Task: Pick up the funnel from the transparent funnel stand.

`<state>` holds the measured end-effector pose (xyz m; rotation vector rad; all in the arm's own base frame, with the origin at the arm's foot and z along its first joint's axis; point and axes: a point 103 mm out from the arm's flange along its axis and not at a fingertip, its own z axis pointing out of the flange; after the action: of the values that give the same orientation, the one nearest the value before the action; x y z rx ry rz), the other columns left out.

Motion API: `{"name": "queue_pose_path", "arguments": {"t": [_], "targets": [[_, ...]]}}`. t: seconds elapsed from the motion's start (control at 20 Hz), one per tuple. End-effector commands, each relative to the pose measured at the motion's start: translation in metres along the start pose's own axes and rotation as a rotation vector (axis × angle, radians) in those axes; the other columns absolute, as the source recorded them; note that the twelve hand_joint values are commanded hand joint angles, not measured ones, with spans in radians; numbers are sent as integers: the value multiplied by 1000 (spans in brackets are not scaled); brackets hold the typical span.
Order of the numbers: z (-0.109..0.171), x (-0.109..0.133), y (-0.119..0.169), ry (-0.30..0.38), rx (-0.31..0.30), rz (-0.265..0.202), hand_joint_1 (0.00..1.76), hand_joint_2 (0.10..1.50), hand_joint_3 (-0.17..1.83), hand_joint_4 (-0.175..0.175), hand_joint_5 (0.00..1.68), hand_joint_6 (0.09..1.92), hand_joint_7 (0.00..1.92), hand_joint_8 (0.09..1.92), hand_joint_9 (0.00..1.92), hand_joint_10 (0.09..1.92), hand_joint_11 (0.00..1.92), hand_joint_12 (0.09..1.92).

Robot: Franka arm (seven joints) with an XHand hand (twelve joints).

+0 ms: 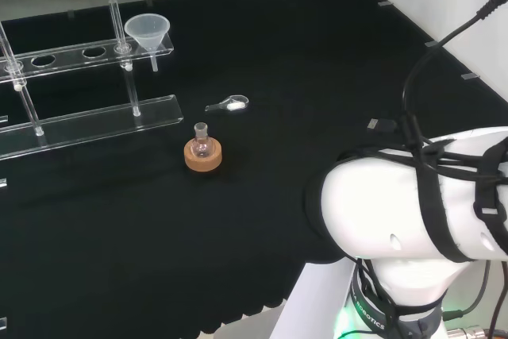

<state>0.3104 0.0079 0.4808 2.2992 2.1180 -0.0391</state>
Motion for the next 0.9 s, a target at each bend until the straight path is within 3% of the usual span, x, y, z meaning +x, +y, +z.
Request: {"name": "queue_pose_path", "arguments": {"t": [0.05, 0.4, 0.65, 0.9], "targets": [[8, -9, 11, 19, 20, 37, 0, 1173, 372, 24, 173, 87, 1, 409, 134, 634, 77, 1351], [19, -11, 30, 19, 37, 52, 0, 1171, 373, 23, 173, 87, 0, 414, 137, 634, 80, 1352], [30, -10, 68, 14, 59, 32, 0, 1169, 373, 22, 172, 87, 0, 417, 140, 634, 84, 1354], [41, 4, 113, 24, 83, -21, 0, 1162, 370, 20, 170, 87, 1, 421, 141, 634, 84, 1355]]}}
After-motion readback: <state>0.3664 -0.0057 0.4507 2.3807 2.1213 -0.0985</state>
